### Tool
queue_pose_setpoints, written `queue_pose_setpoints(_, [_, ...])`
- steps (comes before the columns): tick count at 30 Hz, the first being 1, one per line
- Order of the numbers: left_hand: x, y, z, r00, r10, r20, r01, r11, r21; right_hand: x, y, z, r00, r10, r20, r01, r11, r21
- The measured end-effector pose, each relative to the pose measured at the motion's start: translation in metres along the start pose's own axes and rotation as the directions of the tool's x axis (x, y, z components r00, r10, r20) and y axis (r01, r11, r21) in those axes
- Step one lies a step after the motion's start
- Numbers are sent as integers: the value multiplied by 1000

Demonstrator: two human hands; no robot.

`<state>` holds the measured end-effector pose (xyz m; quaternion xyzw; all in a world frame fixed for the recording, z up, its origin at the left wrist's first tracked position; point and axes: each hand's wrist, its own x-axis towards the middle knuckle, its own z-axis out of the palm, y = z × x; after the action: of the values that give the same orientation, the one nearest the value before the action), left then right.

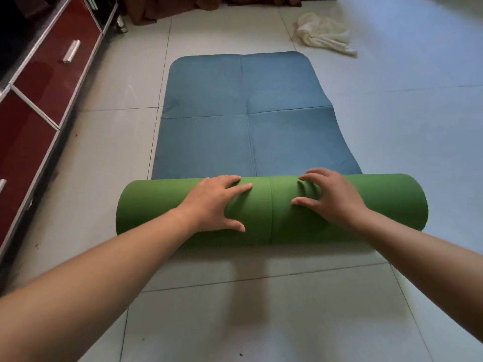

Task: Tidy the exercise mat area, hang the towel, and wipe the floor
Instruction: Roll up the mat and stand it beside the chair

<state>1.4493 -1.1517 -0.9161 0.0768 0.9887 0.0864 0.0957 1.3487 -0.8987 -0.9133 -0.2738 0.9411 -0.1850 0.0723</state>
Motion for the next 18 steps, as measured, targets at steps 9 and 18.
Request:
queue_pose_setpoints(9, [43, -17, -11, 992, -127, 19, 129, 987, -93, 1, -27, 9, 940, 20, 341, 97, 942, -321])
queue_pose_setpoints(18, [39, -24, 4, 988, -142, -63, 138, 989, -60, 40, -26, 14, 927, 38, 374, 73, 958, -279])
